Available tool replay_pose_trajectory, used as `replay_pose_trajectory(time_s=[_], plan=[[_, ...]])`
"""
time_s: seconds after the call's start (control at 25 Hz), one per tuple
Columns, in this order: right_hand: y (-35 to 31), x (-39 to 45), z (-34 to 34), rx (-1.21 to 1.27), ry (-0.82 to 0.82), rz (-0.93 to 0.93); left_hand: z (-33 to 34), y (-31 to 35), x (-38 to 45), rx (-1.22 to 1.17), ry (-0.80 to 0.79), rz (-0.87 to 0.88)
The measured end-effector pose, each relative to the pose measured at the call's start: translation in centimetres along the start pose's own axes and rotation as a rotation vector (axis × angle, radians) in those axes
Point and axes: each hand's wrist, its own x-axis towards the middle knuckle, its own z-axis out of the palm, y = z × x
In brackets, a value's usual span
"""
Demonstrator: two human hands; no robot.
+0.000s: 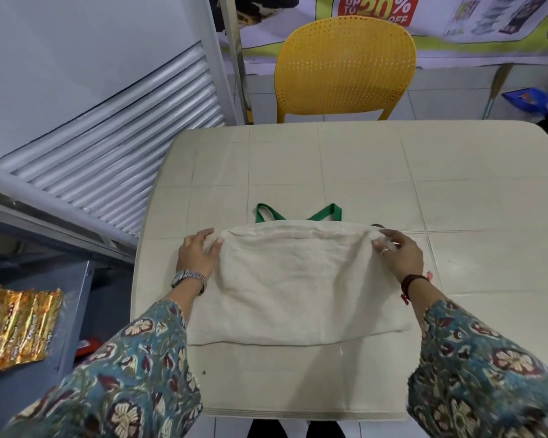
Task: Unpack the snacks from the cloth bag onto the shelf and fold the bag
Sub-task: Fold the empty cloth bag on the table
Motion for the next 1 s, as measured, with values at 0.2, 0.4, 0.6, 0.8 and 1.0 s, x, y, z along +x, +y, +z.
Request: replay_pose_trajectory(time_s=[0.2,0.4,0.6,0.8,1.0], plan=[[-0.1,0.8,-0.2,0.049,0.109,0.035,1.0,-0.7,1.2,0.005,0.040,-0.023],[-0.2,1.7,-1.6,0.262,0.113,-0.028,0.0,-1.1,1.6,-0.358,0.089,-0.100],[-0.3,4.0,-1.2,0.448,0.090,0.045,-0.1,-0.6,2.4,-0.405,0.117,-0.201],[-0.5,-0.1,0.4,0.595,0.431,0.208,-0.1,1.8,2.8,-0.112,0.280,0.102],[1.7,-11.8,4.1,0.548,0.470,0.445,2.7,9.8,4.0,0.231,-0.150,0.694]])
